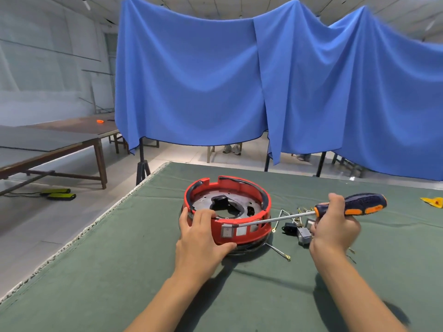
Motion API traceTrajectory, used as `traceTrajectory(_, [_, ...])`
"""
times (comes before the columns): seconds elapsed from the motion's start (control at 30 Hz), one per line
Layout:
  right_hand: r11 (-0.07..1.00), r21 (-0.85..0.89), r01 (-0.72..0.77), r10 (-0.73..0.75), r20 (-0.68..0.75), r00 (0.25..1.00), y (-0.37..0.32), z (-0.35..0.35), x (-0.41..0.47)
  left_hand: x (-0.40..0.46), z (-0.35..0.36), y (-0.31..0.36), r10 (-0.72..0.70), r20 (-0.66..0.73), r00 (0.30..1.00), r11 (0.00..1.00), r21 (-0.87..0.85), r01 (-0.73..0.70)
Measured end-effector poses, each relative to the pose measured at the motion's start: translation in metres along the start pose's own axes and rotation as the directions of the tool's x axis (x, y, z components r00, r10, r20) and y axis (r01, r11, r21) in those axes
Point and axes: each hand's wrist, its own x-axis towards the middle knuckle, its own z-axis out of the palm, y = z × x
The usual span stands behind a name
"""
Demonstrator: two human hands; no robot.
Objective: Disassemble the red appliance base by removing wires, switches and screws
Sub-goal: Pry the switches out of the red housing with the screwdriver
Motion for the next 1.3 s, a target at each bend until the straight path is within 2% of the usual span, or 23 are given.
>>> traceTrajectory(0.13, [0.996, 0.069, -0.056, 0.06, -0.063, 0.996, 0.009, -0.007, 0.009, 0.001, 0.003, -0.002, -0.018, -0.012, 1.0, 1.0, 0.008, 0.018])
traceTrajectory(0.3, [0.992, 0.065, -0.11, 0.117, -0.114, 0.987, 0.017, -0.017, 0.014, 0.001, 0.006, 0.001, -0.023, -0.028, 0.999, 1.0, 0.021, 0.024])
traceTrajectory(0.6, [0.99, 0.035, -0.14, 0.143, -0.094, 0.985, 0.026, -0.02, 0.007, -0.004, 0.008, 0.012, -0.032, -0.083, 0.996, 0.997, 0.067, 0.037])
traceTrajectory(1.3, [0.983, 0.061, -0.172, 0.179, -0.121, 0.976, 0.032, -0.031, 0.003, -0.006, 0.012, 0.018, -0.04, -0.106, 0.994, 0.977, 0.205, 0.061])
